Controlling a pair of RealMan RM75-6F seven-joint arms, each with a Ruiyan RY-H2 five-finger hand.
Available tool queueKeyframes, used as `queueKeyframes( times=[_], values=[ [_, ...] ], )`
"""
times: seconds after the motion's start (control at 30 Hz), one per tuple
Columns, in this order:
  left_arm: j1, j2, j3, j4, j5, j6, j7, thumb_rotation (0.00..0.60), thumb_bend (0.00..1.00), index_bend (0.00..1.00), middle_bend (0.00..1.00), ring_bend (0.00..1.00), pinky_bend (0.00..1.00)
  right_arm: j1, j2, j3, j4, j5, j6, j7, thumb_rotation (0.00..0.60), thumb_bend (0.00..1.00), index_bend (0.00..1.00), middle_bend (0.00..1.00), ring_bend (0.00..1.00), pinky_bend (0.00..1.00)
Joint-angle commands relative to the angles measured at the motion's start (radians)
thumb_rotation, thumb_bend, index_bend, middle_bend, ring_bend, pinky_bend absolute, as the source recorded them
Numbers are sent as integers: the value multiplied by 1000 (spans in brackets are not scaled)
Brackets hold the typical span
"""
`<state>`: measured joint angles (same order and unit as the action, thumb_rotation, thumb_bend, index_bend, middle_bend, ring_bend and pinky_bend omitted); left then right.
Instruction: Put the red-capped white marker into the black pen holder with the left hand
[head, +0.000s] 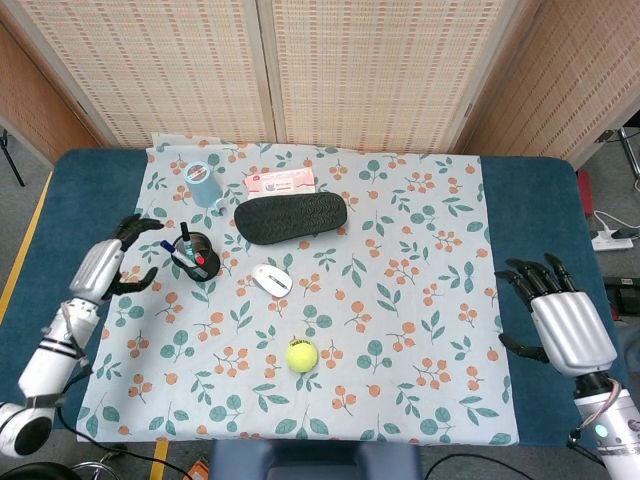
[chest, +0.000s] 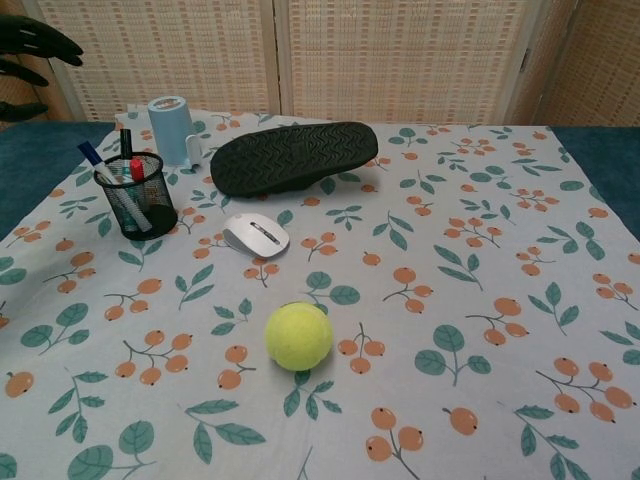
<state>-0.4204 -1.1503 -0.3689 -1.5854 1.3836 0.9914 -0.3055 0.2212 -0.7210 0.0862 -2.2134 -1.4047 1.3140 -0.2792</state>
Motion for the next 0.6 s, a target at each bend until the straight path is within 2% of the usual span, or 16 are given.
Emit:
queueKeyframes(
  times=[0.03,0.1,0.2,0.33,0.47,0.6],
  values=[
    [270,83,161,-36,122,416,384,600,358,208,151,41,156,1,-1,-3,-3,-8,-4,-8,600,98,212,128,130,0],
    [297,78,177,14,96,429,320,600,357,207,153,47,155,2,-4,-6,-6,-15,-6,-17,600,98,211,128,130,0],
    [316,74,200,103,42,389,193,600,357,207,143,48,152,5,-11,-10,-12,-22,-12,-35,600,98,211,128,130,0],
    [320,68,206,145,28,375,143,600,357,208,129,46,150,6,-14,-12,-14,-24,-15,-45,600,98,211,128,130,0],
    [316,30,209,304,-2,349,41,600,358,207,129,46,149,14,-32,-15,-16,-20,-28,-78,600,98,211,128,130,0],
    [305,14,217,335,6,338,4,600,357,205,130,46,148,19,-43,-12,-13,-6,-31,-94,600,98,211,128,129,0]
  ],
)
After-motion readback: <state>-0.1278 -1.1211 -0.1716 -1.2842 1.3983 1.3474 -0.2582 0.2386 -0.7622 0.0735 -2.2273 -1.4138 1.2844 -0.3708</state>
